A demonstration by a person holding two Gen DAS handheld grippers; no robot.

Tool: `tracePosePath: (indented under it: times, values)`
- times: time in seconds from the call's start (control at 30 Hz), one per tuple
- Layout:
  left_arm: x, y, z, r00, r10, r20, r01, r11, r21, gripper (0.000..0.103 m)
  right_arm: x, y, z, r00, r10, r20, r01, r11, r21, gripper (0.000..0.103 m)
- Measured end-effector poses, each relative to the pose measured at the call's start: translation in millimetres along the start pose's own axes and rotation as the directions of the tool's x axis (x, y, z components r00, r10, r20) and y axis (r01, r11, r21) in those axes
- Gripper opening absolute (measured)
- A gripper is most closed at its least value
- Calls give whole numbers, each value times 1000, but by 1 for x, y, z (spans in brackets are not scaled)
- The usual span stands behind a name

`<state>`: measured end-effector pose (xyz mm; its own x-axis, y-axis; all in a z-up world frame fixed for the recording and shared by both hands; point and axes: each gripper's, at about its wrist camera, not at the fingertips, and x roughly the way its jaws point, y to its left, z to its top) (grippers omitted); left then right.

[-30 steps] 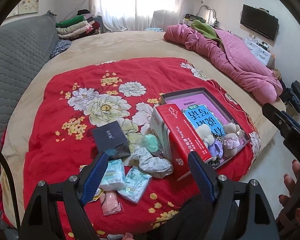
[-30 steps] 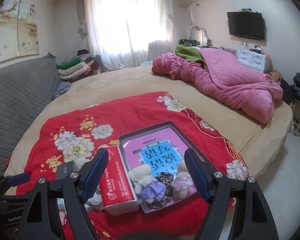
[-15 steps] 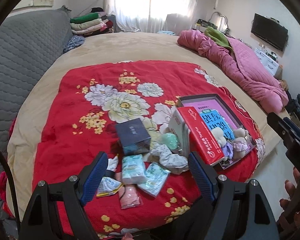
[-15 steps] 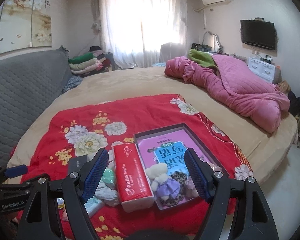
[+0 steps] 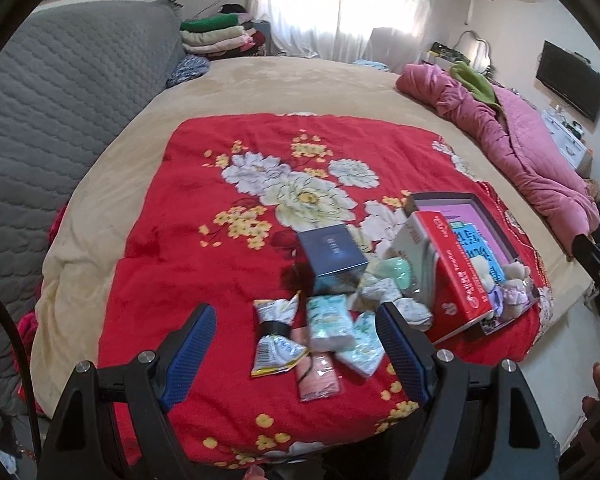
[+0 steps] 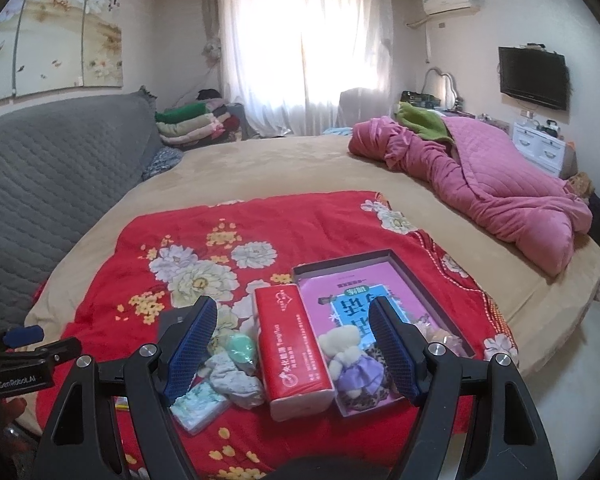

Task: Organize soft objects
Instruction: 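Withdraw both tools from the tray back toward the remaining pile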

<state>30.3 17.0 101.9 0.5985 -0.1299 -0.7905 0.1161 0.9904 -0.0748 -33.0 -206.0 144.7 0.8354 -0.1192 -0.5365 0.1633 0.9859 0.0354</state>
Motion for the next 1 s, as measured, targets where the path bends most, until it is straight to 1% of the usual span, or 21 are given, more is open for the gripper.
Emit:
tracePosePath:
  times: [0.2,0.5,0.77,1.0]
  values:
    - [5,17,-4,1000,14,-20,-15,999,-33,81,5,11,-4,1000,23,-17,-24,1000,-20,79]
    - [18,32,-11,998,35,-52,-38,998,-57,81,17,31,-16,997,50,-54,-53,997,-63,79]
    - [41,39,-21,993,49,-103,-56,996,-64,81,40,47,-34,991,71,-117,-83,992,-100,79]
    - [67,42,-30,987,55,-150,-66,996,-68,81,62,67,-54,975,109,-192,-136,982,-132,79]
